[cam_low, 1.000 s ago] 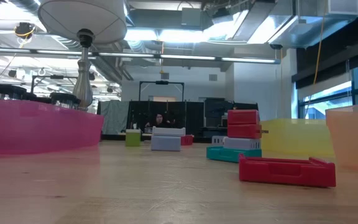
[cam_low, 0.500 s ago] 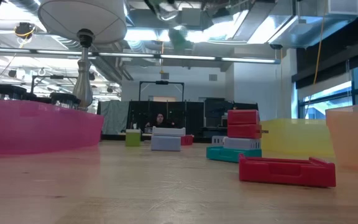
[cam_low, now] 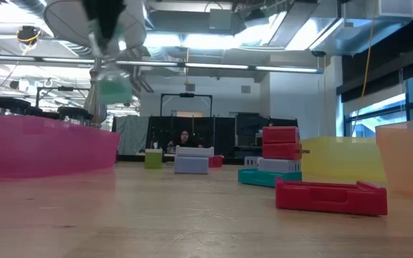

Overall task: Pick & Place Office items
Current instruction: Put the light blue hourglass timer into the red bin

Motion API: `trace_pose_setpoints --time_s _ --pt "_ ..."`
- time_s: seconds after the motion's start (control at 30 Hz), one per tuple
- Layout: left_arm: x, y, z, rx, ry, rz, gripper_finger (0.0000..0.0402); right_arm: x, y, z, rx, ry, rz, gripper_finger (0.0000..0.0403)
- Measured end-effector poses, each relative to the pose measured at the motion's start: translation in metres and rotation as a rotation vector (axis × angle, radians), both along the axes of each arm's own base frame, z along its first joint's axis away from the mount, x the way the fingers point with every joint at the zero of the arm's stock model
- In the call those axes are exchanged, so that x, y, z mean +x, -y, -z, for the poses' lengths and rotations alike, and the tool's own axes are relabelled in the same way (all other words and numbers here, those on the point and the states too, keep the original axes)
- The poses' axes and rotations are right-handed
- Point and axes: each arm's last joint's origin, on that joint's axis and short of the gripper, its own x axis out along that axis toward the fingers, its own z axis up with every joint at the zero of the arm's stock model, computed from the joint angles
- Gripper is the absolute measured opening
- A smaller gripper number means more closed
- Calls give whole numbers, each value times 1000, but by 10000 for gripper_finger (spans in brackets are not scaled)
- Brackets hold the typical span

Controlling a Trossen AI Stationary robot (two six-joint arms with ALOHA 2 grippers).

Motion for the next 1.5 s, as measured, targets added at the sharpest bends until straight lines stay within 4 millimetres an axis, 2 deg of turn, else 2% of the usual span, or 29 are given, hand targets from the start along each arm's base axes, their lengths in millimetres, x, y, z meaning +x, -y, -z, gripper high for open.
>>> trace_pose_setpoints --time_s 0.3,0.4,0.7,0.87,1.1,1.5 --pt "-67 -20 11 0 -64 -184 203 11 2 4 3 -35 -1 348" --pt "-79 -23 24 -39 -54 -242 203 16 3 6 5 -50 -1 348" --pt "-83 -27 67 -68 -30 -260 203 36 6 16 15 -115 -1 348" --pt "-86 -34 79 -55 -59 -286 203 47 7 22 21 -153 -1 348" --pt "-85 -36 84 -62 -52 -260 211 57 9 28 27 -186 -1 348" --pt "-85 -36 84 -64 -49 -258 226 57 9 28 33 -187 2 348"
